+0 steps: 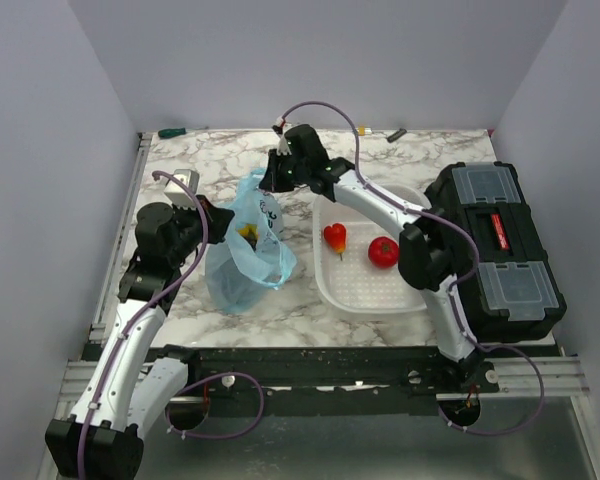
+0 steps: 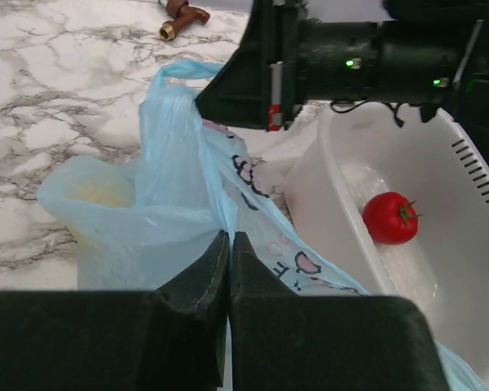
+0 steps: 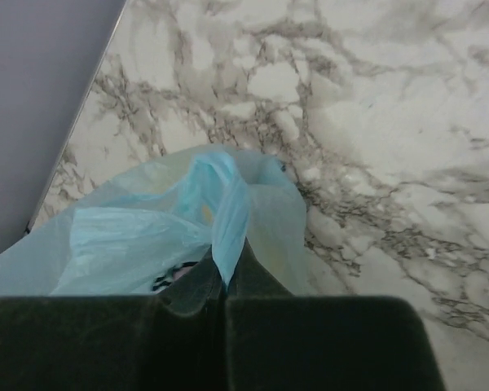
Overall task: Take the fake fruits out of the plastic bag
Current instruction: Adjust the plastic bag at the center of the board.
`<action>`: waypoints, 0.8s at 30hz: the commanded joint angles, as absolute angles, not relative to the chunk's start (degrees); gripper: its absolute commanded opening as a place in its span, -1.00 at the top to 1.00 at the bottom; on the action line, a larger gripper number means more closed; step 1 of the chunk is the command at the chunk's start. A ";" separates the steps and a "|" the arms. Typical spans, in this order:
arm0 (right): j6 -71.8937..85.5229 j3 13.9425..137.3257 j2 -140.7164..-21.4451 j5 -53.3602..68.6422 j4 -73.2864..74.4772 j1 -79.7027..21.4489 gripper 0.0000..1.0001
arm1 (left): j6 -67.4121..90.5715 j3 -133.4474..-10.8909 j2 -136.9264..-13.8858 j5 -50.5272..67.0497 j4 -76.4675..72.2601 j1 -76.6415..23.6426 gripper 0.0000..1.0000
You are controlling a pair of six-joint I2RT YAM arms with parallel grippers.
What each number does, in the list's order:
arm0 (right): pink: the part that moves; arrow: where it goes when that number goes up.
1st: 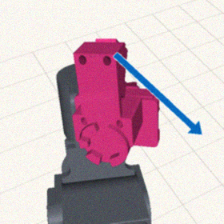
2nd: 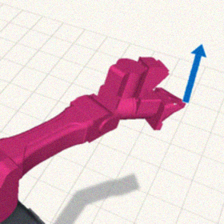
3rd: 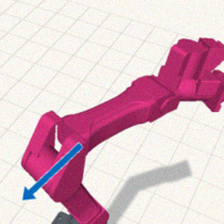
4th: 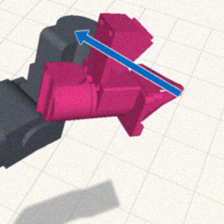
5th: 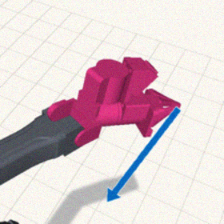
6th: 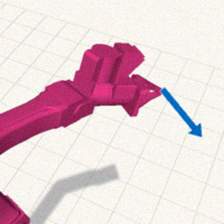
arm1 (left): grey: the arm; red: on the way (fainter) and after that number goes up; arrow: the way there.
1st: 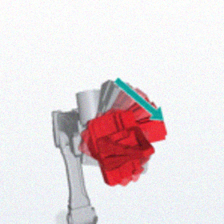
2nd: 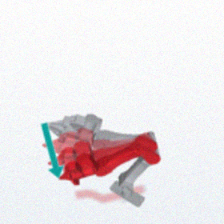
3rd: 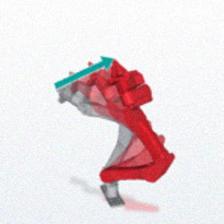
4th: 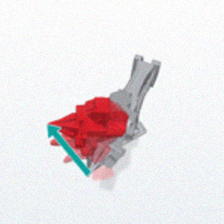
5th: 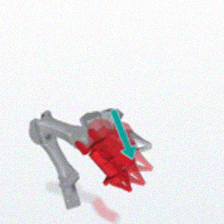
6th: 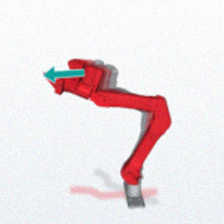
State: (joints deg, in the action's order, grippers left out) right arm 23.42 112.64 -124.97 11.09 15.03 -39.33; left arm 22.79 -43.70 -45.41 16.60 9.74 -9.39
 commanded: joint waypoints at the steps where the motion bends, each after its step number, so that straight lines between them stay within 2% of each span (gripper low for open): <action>1: 29.12 123.25 -132.01 11.42 28.86 -38.75 0.93 | 24.14 -44.82 -44.54 23.54 5.05 -8.73 1.00; 5: 26.90 131.16 -131.79 2.06 41.39 -39.19 0.29 | 24.78 -44.41 -44.59 23.87 5.04 -7.20 1.00; 9: 25.51 125.52 -122.62 -2.52 43.35 -39.61 -0.35 | 24.70 -43.95 -44.04 22.73 5.62 -6.46 1.00; 11: 25.04 120.54 -117.42 -4.06 43.25 -40.42 -0.54 | 24.61 -44.10 -44.11 22.26 5.84 -6.14 1.00; 16: 27.12 105.89 -103.44 -8.64 39.16 -45.33 -0.73 | 24.91 -44.13 -45.35 21.93 6.27 -5.80 1.00; 20: 30.55 96.91 -96.01 -11.78 34.68 -50.61 -0.76 | 25.98 -44.38 -46.12 23.57 6.09 -5.85 1.00; 22: 31.07 93.71 -94.31 -10.00 30.43 -52.54 -0.70 | 26.19 -44.07 -45.91 24.28 5.79 -5.80 1.00; 24: 32.50 91.13 -93.78 -7.46 26.04 -53.44 -0.46 | 26.11 -43.78 -45.71 24.36 5.45 -5.81 1.00</action>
State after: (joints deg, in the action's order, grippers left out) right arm 29.15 96.40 -93.86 -8.25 34.35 -52.07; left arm 25.26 -43.68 -46.19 21.80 7.75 -6.09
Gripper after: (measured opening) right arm 0.822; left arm 0.003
